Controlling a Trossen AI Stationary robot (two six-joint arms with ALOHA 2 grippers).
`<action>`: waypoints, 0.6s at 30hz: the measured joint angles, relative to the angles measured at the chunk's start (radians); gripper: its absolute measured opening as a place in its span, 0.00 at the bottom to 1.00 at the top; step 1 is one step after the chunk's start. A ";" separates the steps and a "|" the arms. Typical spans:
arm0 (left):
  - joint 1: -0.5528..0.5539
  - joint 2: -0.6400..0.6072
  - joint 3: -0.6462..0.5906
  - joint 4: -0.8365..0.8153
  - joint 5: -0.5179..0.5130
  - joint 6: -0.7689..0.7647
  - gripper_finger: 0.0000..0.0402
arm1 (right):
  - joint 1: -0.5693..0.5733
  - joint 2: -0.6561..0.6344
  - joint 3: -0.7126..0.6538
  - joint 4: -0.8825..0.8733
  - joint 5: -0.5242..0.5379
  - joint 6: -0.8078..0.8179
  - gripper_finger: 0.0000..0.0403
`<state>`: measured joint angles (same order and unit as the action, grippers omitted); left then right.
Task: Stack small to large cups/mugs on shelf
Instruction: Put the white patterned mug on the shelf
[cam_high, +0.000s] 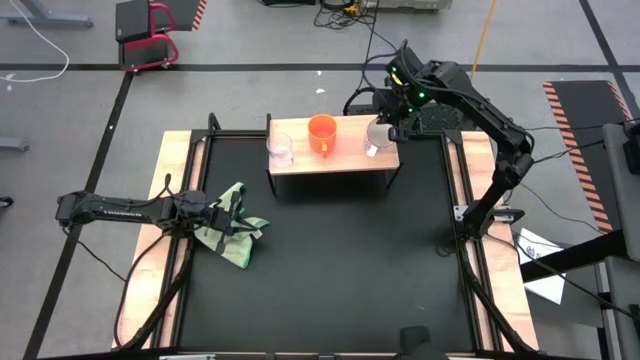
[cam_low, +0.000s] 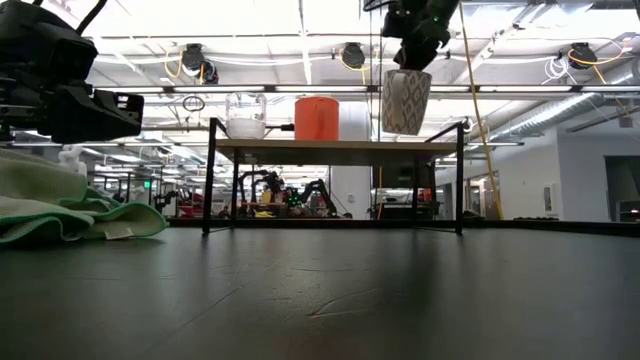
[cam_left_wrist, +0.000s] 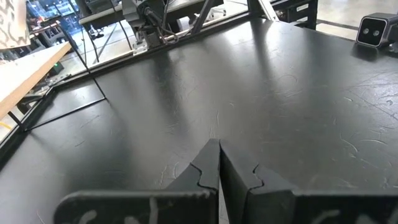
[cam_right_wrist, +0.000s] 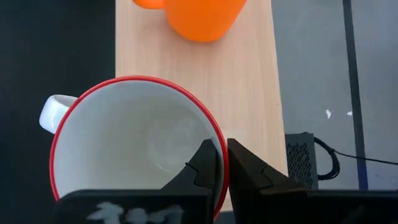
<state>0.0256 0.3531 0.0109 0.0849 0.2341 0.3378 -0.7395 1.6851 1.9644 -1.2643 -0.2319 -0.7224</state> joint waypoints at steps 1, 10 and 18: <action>0.000 0.000 0.000 0.000 0.000 0.000 0.02 | 0.000 0.002 0.000 -0.002 -0.001 -0.007 0.02; 0.000 0.000 0.000 0.000 0.000 -0.001 0.02 | 0.000 0.044 0.000 -0.011 -0.005 -0.035 0.02; 0.000 0.000 0.000 0.000 0.001 -0.002 0.02 | -0.001 0.078 0.000 0.002 -0.008 -0.039 0.03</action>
<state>0.0254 0.3531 0.0109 0.0853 0.2348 0.3359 -0.7405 1.7634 1.9644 -1.2625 -0.2398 -0.7610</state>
